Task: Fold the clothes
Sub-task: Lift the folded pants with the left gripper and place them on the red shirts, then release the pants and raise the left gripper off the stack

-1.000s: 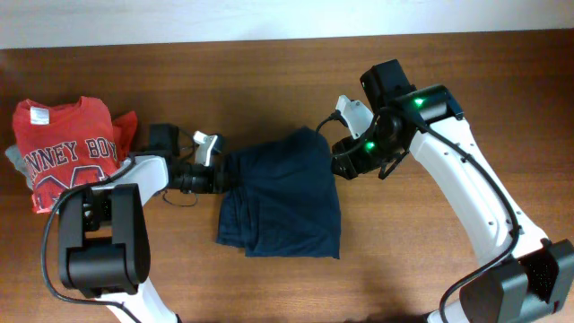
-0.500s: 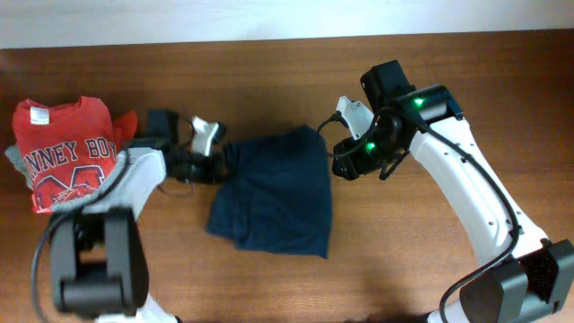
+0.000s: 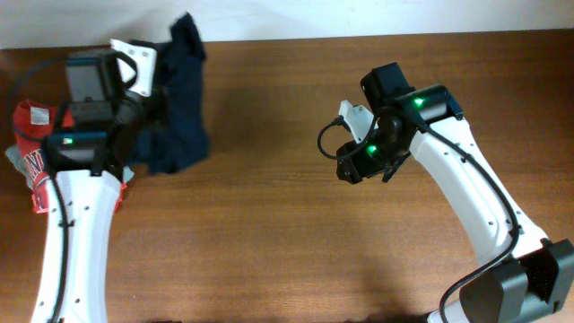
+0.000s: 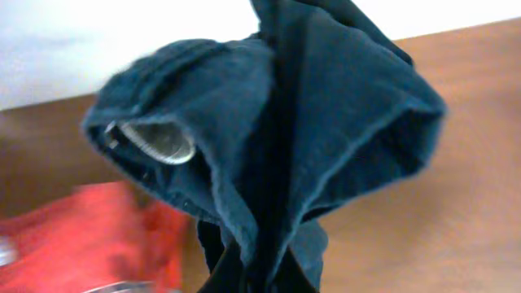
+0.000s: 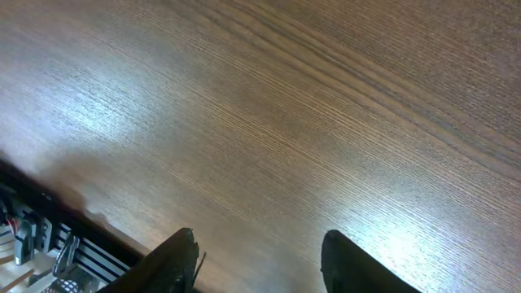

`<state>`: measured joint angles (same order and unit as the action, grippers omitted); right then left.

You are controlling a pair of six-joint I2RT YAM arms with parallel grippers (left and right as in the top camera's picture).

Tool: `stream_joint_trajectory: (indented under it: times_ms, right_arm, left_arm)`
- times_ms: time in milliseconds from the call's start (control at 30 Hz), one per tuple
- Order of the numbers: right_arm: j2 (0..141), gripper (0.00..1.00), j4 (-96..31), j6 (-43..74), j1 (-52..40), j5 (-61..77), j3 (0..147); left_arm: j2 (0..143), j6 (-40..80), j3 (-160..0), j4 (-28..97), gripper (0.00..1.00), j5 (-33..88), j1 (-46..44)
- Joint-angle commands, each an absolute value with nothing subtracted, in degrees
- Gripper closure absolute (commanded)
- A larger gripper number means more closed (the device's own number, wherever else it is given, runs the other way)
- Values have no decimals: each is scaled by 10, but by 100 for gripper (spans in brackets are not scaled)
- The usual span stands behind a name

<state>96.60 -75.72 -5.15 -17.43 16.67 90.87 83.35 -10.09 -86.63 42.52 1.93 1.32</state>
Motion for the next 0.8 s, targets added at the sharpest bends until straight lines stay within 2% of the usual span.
stream_joint_trajectory:
  times_ms: [0,467,767]
  right_arm:
    - [959,46,-762,-61,-172,158,911]
    - [959,45,-769,-62,-172,158,911]
    - [959,46,-775,-62,-172,158,911]
  left_arm:
    - [818,-103,-901,414,100,-60,51]
    - [829,-103,-901,406,99,-58,213]
    - [914,-74,-901,384,98,-56,327]
